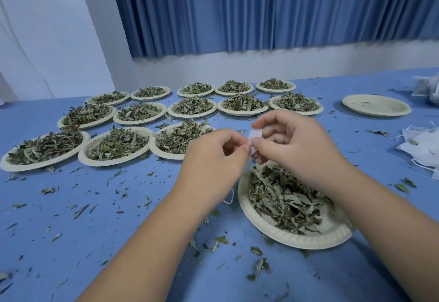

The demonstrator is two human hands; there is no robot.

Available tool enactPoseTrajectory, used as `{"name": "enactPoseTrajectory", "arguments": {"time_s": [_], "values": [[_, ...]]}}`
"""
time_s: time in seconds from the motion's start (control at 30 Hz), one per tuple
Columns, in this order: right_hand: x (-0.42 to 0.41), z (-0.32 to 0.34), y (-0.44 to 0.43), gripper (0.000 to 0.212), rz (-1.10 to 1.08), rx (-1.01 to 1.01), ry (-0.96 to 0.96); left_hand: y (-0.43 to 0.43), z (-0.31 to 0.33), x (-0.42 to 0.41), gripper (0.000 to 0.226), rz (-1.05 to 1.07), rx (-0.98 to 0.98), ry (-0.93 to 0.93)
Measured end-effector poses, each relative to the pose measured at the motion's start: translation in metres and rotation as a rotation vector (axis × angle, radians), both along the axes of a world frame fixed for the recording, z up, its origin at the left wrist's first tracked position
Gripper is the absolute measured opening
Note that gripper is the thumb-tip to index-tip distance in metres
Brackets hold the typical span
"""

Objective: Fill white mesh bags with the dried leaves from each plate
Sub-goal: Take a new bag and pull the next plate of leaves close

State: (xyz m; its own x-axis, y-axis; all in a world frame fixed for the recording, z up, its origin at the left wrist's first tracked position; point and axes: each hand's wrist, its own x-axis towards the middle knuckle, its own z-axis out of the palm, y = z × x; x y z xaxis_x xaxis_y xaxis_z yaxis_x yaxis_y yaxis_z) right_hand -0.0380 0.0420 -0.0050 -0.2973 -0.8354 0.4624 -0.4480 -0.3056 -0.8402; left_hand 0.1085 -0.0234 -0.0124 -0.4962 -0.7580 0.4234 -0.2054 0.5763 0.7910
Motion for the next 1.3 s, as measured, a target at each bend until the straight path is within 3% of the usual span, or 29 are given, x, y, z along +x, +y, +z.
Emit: {"name": "enactPoseTrajectory", "arguments": {"time_s": [0.2,0.43,0.53,0.7,0.77,0.93,1.03,1.13,1.3], "values": [[0.004,0.002,0.003,0.034,-0.018,0.064,-0.030,-0.003,0.004,0.001,0.012,0.003,0.169,0.121],[0.000,0.001,0.001,0.009,0.007,0.196,-0.063,-0.004,0.004,0.003,0.011,-0.043,0.216,0.085],[0.001,0.002,0.001,0.012,-0.086,0.205,0.053,-0.004,0.001,-0.001,0.015,0.021,0.122,0.067],[0.001,0.001,0.001,0.004,-0.176,0.203,0.199,-0.001,0.001,-0.003,0.014,0.128,-0.255,-0.105],[-0.001,0.003,0.002,0.005,-0.179,0.210,0.216,-0.005,0.001,-0.002,0.013,0.145,-0.317,-0.129],[-0.006,0.003,0.003,0.007,-0.163,0.173,0.233,-0.008,0.001,-0.001,0.008,0.124,-0.360,-0.133],[-0.005,0.002,0.003,0.011,-0.097,0.130,0.185,-0.009,0.000,0.002,0.014,0.056,-0.282,-0.116],[-0.001,0.001,0.002,0.016,-0.023,0.108,0.165,-0.007,0.000,0.002,0.015,0.006,-0.277,-0.220],[-0.003,0.001,0.002,0.017,-0.051,0.094,0.228,-0.011,0.004,0.004,0.016,0.129,-0.182,-0.222]]}}
